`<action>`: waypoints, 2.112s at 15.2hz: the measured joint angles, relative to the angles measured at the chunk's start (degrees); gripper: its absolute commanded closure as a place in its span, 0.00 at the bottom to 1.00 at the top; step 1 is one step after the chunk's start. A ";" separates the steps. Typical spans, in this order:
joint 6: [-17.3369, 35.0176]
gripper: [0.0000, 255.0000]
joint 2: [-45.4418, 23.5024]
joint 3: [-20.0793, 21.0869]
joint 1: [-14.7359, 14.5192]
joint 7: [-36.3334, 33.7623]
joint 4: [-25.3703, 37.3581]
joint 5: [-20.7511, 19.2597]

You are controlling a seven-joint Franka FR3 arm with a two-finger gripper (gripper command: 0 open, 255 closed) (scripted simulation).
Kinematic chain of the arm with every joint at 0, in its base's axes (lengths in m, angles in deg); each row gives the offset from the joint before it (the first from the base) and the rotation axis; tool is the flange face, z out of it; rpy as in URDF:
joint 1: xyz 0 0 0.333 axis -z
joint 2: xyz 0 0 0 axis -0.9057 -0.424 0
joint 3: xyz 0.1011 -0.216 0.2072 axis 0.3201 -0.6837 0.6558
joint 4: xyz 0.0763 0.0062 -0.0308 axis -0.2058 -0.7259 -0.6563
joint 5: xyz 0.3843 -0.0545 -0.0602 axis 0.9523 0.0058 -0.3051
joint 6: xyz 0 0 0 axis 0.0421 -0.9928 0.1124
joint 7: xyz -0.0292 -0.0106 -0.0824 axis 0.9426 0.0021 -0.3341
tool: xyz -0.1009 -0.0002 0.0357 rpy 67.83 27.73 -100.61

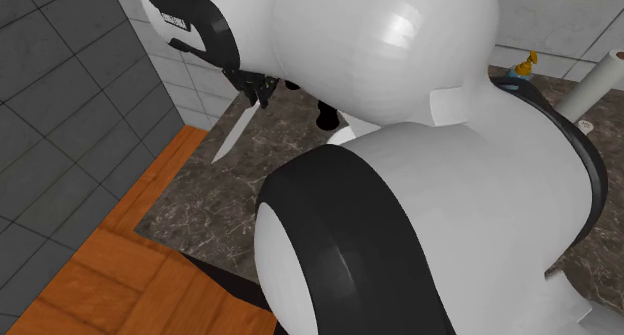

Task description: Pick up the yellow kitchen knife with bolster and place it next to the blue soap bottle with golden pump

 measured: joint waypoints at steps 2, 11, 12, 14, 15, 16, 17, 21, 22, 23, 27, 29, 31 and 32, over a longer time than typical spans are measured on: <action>-1.44 1.00 0.00 0.05 -0.20 0.13 1.47 0.06; -8.46 1.00 -0.07 0.25 -1.15 0.90 8.70 0.26; -9.16 1.00 -0.11 0.26 -1.27 0.95 9.45 0.25; -10.77 1.00 -0.29 0.24 -1.46 1.23 11.29 0.22; -11.65 1.00 -0.43 0.26 -1.70 1.23 12.31 0.17; -12.47 1.00 -0.64 0.25 -1.90 1.30 13.34 0.11; -13.48 1.00 -0.88 0.26 -2.19 1.31 14.59 0.02; -17.23 1.00 -2.06 0.15 -3.17 1.70 19.58 -0.40; -18.16 1.00 -2.29 0.13 -3.42 1.77 20.75 -0.50; -19.14 1.00 -2.76 0.06 -3.70 1.95 22.24 -0.67; -18.54 1.00 -0.01 -0.05 -0.90 4.10 19.14 0.35; -16.76 1.00 3.31 -0.21 2.16 6.22 14.36 1.65; -15.72 1.00 5.97 -0.59 4.82 8.59 11.02 2.71; -14.39 1.00 8.07 -0.76 6.43 9.78 7.78 3.54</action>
